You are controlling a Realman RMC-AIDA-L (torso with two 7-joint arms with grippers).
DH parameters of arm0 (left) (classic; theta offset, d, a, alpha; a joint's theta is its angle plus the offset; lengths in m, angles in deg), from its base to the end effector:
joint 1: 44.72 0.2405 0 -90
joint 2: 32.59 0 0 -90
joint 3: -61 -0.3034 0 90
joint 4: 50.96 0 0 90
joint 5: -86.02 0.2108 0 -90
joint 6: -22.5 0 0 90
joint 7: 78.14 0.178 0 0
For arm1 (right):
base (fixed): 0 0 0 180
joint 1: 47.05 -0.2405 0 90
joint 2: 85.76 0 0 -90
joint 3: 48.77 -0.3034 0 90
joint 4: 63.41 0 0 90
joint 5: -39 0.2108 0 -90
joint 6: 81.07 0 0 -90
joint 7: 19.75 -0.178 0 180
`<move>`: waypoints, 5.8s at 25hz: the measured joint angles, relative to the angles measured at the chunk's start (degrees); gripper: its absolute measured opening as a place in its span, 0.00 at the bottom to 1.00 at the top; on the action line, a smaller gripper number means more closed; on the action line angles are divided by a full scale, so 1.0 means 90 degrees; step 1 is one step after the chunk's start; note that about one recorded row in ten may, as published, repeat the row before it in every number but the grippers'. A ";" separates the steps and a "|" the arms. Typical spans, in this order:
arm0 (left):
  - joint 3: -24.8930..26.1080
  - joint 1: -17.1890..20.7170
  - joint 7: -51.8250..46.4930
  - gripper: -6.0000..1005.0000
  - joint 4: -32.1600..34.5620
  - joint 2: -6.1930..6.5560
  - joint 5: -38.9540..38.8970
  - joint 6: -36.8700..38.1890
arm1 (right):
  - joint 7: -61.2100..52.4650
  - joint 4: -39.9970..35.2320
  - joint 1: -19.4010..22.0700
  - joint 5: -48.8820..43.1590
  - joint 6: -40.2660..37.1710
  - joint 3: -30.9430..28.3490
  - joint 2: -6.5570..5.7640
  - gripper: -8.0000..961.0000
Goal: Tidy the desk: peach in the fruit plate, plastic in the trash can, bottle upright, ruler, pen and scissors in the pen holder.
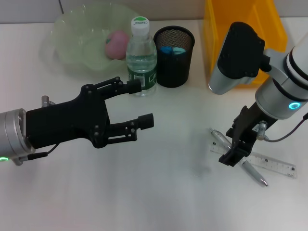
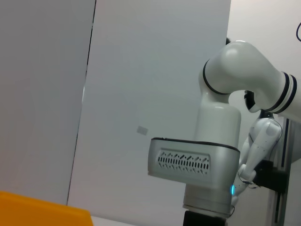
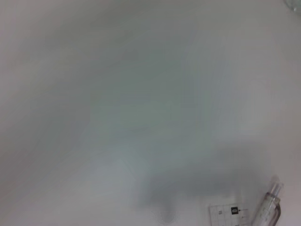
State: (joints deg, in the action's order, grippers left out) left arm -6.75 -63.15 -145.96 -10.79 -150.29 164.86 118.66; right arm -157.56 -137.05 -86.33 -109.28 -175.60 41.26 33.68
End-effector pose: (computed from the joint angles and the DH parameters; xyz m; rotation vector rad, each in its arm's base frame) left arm -0.2489 0.2984 -0.0504 -2.7168 -0.3115 -1.1734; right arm 0.2114 0.3618 -0.0884 -2.8409 0.5504 -0.8125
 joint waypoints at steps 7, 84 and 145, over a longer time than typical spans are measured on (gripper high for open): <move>0.0000 -0.0019 0.0015 0.80 -0.0017 -0.0001 -0.0003 -0.0013 | 0.0000 0.0151 -0.0022 0.0000 0.0204 0.0225 0.0000 0.75; 0.0190 -0.0063 0.0096 0.80 -0.0069 -0.0018 -0.0011 -0.0089 | 0.0071 0.0556 -0.0169 0.0069 0.1147 0.1131 0.0020 0.75; 0.0255 -0.0092 0.0094 0.80 -0.0076 -0.0021 -0.0010 -0.0167 | 0.0000 0.0428 -0.0088 0.0029 0.1088 0.1130 0.0020 0.55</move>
State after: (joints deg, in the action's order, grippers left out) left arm -4.46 -63.97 -145.11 -11.47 -150.48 164.77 117.16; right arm -157.57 -133.20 -87.12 -109.02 -165.80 51.42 33.85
